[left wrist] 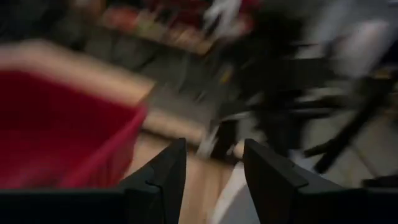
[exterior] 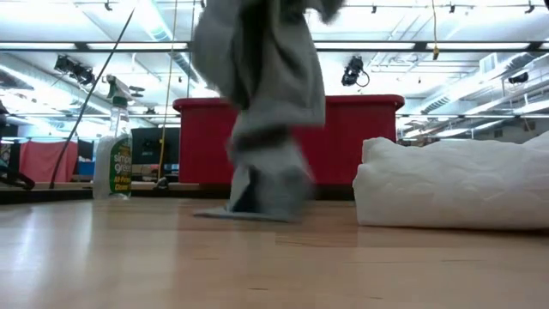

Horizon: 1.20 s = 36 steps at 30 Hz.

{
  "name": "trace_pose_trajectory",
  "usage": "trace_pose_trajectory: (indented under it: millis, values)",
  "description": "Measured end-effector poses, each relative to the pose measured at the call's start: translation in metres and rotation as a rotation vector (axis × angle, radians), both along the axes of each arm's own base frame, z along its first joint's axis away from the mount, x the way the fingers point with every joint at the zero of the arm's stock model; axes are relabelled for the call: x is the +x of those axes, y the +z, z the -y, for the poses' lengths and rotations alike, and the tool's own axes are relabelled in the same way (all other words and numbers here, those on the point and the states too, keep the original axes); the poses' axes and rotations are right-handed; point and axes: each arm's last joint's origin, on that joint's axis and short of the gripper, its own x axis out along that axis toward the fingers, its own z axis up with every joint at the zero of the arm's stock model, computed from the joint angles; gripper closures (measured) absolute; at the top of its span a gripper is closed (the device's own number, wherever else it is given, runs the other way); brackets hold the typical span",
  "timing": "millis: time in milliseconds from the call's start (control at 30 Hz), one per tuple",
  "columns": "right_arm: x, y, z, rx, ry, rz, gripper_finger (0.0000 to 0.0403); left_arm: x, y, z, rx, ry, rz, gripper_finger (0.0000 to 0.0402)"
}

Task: Fold laundry
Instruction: Remove the gray shirt from the red laundry bin

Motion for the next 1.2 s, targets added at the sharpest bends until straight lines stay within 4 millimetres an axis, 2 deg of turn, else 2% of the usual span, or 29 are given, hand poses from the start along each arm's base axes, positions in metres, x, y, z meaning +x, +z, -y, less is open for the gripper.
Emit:
trace_pose_trajectory:
  millis: [100,200,300,400,533,700,900,1067,1200]
  values:
    - [0.011,-0.025,-0.016,-0.065,0.037,-0.071,0.0383,0.003,-0.021,0.007,-0.185,0.129,-0.171,0.0242]
    - [0.023,-0.048,-0.029,-0.153,0.064,-0.074,0.0383,0.003,-0.033,0.024,-0.272,0.129,-0.286,0.0242]
    - [0.032,-0.068,-0.04,-0.231,0.12,-0.058,0.0383,0.011,-0.039,0.044,-0.284,0.067,-0.309,0.0242]
    - [0.036,-0.08,-0.053,-0.303,0.179,-0.032,0.0381,0.019,-0.042,0.06,-0.272,-0.003,-0.278,0.0242]
    - [0.036,-0.081,-0.07,-0.42,0.237,0.006,0.0379,0.032,-0.05,0.079,-0.235,-0.095,-0.273,0.0239]
    - [0.034,-0.08,-0.084,-0.542,0.277,0.041,0.0377,0.063,-0.084,0.089,-0.165,-0.146,-0.369,0.0203]
    - [0.035,-0.079,-0.082,-0.483,0.205,0.021,0.0363,0.106,-0.117,0.094,-0.118,-0.302,-0.417,0.0134]
    - [0.034,-0.08,-0.08,-0.463,0.18,-0.003,0.0358,0.123,-0.135,0.095,-0.113,-0.37,-0.484,0.009]
    - [0.034,-0.08,-0.08,-0.444,0.168,-0.02,0.0357,0.133,-0.141,0.095,-0.07,-0.448,-0.466,0.0075]
